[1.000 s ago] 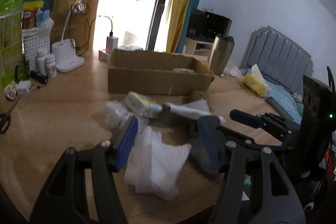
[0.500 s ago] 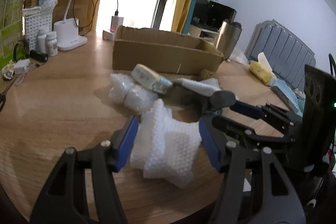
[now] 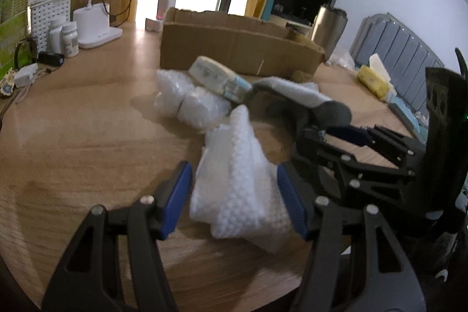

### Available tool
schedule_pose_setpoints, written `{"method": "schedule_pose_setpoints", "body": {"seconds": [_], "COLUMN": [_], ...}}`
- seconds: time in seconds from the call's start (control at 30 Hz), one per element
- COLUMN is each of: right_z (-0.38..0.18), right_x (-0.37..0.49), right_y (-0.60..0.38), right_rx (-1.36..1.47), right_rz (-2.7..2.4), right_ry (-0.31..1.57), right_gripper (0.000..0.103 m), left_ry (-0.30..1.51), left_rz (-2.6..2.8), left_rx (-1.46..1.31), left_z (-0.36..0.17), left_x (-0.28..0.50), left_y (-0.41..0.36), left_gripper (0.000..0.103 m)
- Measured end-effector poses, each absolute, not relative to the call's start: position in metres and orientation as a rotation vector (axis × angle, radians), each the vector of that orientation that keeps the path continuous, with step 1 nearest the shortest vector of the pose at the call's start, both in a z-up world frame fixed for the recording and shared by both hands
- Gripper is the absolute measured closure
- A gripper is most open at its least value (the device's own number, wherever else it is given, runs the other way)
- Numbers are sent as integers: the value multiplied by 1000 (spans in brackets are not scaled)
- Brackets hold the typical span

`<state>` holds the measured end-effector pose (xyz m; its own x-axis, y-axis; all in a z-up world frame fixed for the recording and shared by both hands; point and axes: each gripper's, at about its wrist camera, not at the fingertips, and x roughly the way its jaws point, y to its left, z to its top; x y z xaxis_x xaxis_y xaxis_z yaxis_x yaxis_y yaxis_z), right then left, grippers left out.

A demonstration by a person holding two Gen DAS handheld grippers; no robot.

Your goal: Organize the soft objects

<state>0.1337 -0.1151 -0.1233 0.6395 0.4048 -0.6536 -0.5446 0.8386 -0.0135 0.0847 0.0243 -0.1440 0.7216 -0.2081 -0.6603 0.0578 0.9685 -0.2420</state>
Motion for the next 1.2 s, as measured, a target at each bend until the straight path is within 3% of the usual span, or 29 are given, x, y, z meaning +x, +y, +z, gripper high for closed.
{"method": "schedule_pose_setpoints", "body": {"seconds": [0.33, 0.43, 0.63, 0.77, 1.2], "right_z": [-130, -130, -128, -122, -87], "right_x": [136, 136, 132, 126, 108], "right_y": [-119, -121, -123, -123, -132], "right_rx": [-210, -205, -192, -190, -120], "right_rz": [553, 572, 612, 640, 719], "right_ry": [697, 698, 692, 670, 560], "right_gripper": [49, 54, 65, 67, 68], "left_ry": [751, 756, 761, 748, 663], "left_rz": [-134, -155, -171, -170, -170], "left_rx": [-170, -154, -139, -138, -155], "left_z": [-146, -146, -143, -138, -112], "left_x": [83, 82, 82, 80, 67], "left_y": [18, 13, 9, 9, 11], "left_gripper": [41, 42, 56, 64, 68]}}
